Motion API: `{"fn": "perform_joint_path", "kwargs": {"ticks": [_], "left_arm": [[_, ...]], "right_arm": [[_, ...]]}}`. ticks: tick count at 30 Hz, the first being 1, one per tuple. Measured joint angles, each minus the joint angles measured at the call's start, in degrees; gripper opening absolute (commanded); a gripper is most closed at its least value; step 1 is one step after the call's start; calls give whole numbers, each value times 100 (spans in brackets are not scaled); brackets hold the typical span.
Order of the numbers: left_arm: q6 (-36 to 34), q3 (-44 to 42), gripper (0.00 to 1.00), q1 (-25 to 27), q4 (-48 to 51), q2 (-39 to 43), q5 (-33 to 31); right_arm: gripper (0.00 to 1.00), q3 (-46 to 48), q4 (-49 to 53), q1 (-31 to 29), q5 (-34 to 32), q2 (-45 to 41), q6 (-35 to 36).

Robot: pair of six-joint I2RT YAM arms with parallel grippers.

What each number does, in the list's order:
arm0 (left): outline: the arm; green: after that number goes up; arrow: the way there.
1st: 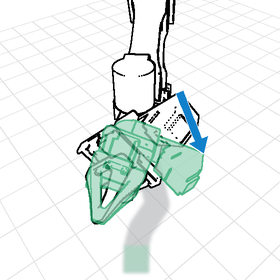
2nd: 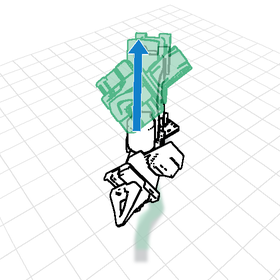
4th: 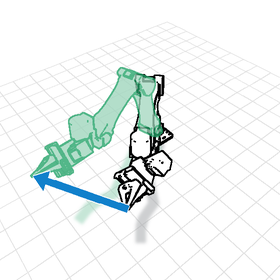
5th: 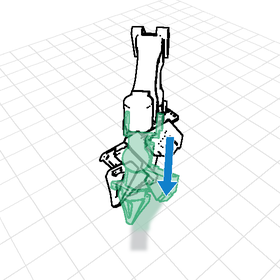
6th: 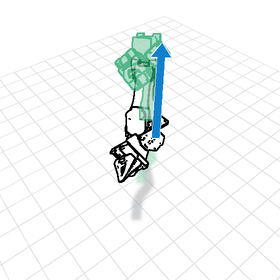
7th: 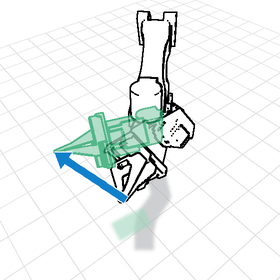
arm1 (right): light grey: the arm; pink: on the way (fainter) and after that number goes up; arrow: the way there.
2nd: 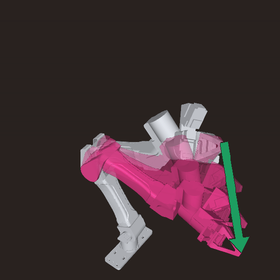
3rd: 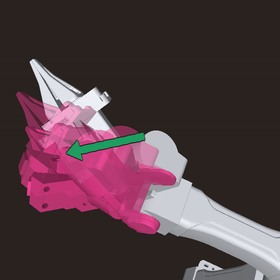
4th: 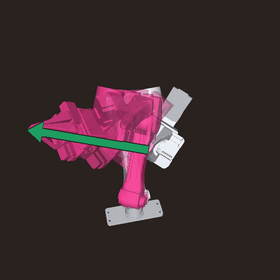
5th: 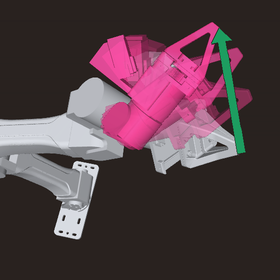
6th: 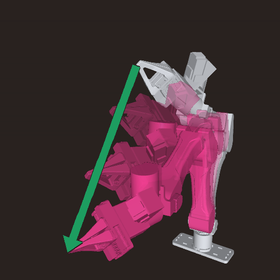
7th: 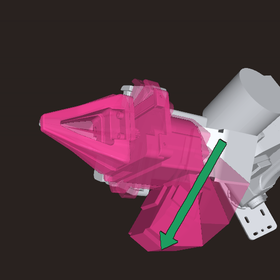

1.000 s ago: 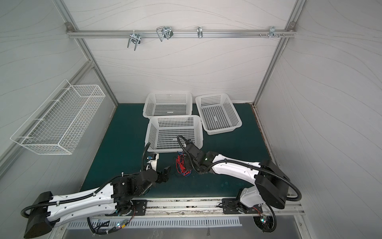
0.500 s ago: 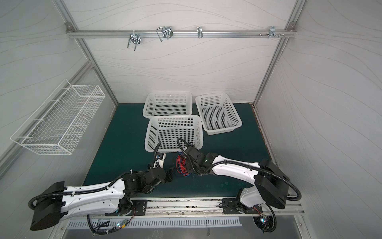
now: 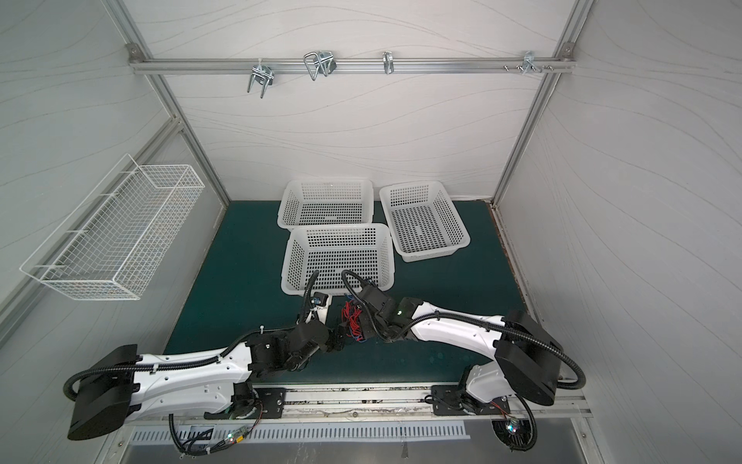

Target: Untangle the cables

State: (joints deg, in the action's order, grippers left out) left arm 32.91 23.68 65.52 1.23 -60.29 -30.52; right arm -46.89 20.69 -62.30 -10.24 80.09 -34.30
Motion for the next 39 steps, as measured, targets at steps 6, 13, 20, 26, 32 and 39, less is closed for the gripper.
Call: {"fn": "perform_joint_path", "kwargs": {"ticks": [6,13,20,26,32,39], "left_arm": [[-52,76,99,0,-262,-459,74],[35,240,95,0,-514,-1023,-37],[295,267,89,-94,-647,-1296,-81],[428,267,84,-140,-752,-1316,-83],[479,264,83,-168,-861,-1340,-55],[483,299,80,-168,-876,-1661,28]], "right_arm": [[0,-254,205,-4,-35,-31,122],[11,-452,284,-4,-155,-442,269],[20,-380,382,-7,-144,-485,240],[26,-199,341,-9,-179,-457,125],[32,-293,197,-9,-151,-109,133],[34,-321,205,-9,-96,-31,168]]}}
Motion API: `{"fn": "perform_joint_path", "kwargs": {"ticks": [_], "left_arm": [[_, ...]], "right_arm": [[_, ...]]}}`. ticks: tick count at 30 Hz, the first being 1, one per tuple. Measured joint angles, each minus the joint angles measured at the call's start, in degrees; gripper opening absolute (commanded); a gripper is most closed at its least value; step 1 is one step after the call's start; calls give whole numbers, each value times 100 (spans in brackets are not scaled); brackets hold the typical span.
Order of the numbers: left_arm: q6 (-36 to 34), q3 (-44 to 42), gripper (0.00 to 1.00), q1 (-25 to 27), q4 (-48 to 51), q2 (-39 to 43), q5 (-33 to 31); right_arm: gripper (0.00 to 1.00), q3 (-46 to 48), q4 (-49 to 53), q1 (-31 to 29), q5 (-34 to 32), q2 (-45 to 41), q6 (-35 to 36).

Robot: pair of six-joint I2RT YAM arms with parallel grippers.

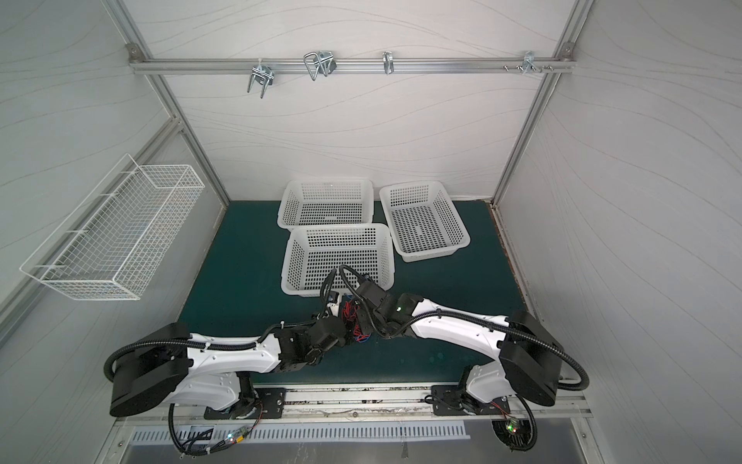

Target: Untangle the cables

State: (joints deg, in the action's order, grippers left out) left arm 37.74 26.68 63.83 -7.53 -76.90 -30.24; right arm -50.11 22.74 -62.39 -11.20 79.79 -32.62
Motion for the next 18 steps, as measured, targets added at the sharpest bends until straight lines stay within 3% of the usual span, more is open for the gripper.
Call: {"fn": "perform_joint_path", "kwargs": {"ticks": [6,13,16,18], "left_arm": [[81,151,71,-37,-20,-216,63],[157,160,57,-118,-68,-240,103],[168,168,47,-142,-107,-240,129],[186,186,35,-157,-114,-240,142]], "right_arm": [[28,0,61,-7,120,13,2],[15,2,131,-22,192,151,-50],[0,0,136,-24,223,203,-22],[0,-9,155,-26,216,247,-61]]}}
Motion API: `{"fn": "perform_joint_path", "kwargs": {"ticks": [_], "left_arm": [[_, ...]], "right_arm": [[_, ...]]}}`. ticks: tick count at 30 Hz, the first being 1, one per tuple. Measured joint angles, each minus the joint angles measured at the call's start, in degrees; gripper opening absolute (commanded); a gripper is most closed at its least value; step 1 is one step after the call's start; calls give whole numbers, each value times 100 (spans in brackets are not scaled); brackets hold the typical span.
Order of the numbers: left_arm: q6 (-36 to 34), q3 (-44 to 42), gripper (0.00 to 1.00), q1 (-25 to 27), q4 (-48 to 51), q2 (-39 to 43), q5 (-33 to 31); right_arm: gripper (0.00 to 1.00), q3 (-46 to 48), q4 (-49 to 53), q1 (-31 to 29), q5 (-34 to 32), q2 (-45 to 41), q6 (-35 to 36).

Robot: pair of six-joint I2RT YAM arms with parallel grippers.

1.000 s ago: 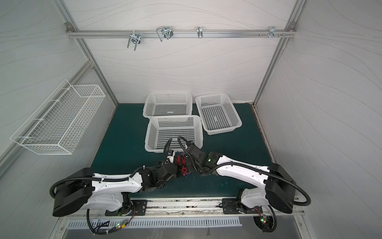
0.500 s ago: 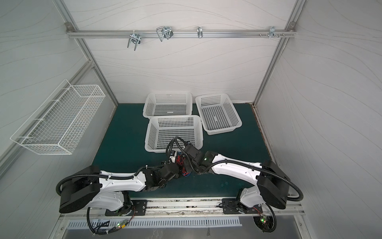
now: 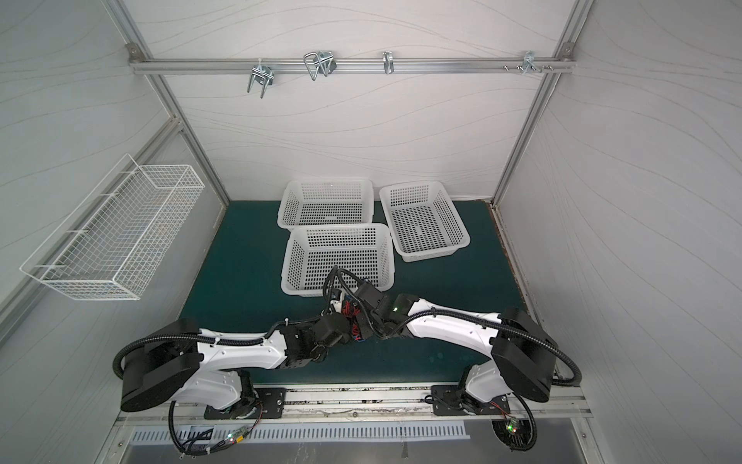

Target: Untangle the cables

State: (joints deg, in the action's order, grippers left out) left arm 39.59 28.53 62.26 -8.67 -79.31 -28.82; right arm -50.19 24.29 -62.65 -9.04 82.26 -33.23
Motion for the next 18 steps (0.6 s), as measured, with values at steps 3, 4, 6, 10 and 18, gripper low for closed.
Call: {"fn": "perform_joint_path", "kwargs": {"ticks": [3,4,6,10,18], "left_arm": [[20,74,12,-9,61,4,20],[39,118,3,-7,107,11,15],[68,192,0,-4,229,48,4],[131,197,0,-33,555,286,-136],[369,-66,0,-35,1128,1246,-544]], "right_arm": [[0,-44,109,-2,-109,24,-2],[0,-76,175,0,-192,20,-2],[0,-151,323,13,-369,-2,-11],[0,-195,754,267,-678,-317,-33],[0,17,1327,1200,-1016,-1504,-20]]}}
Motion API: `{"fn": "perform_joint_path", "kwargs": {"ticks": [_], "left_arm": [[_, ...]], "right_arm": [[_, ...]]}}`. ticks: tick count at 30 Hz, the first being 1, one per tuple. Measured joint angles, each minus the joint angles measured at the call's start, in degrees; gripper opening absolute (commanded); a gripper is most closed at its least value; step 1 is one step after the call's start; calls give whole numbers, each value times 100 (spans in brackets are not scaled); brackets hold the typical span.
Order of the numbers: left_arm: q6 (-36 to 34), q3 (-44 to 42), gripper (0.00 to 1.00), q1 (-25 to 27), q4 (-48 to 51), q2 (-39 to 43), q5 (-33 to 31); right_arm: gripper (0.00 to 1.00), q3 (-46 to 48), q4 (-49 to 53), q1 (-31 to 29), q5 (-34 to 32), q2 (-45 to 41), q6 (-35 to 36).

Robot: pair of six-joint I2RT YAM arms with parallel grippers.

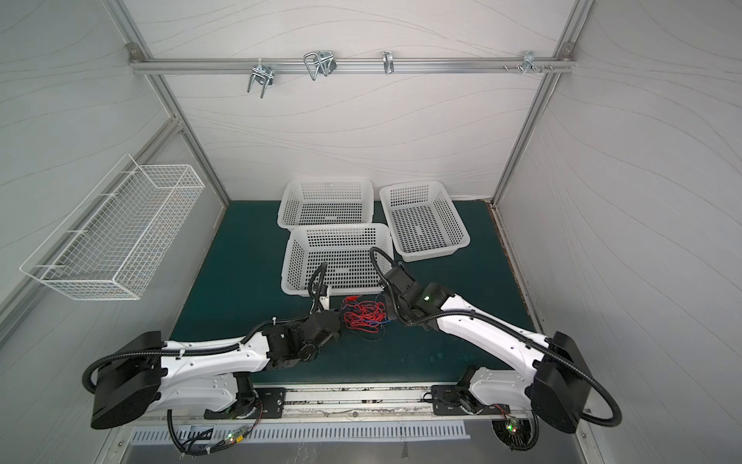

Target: Untangle the cables

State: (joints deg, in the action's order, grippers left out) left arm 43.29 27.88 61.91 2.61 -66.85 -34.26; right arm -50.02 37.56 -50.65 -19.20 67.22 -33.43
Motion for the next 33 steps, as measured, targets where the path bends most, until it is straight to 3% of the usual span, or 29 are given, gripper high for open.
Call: {"fn": "perform_joint_path", "kwargs": {"ticks": [10,19,33], "left_arm": [[398,-188,0,-136,1305,1322,-619],[935,-188,0,-317,2780,2227,-1108],[1316,-173,0,-485,3901,2551,-1440]], "right_arm": [[0,138,516,1244,-304,-693,59],[0,153,817,2514,-380,-800,243],[0,-103,1130,3685,-485,-791,754]]}}
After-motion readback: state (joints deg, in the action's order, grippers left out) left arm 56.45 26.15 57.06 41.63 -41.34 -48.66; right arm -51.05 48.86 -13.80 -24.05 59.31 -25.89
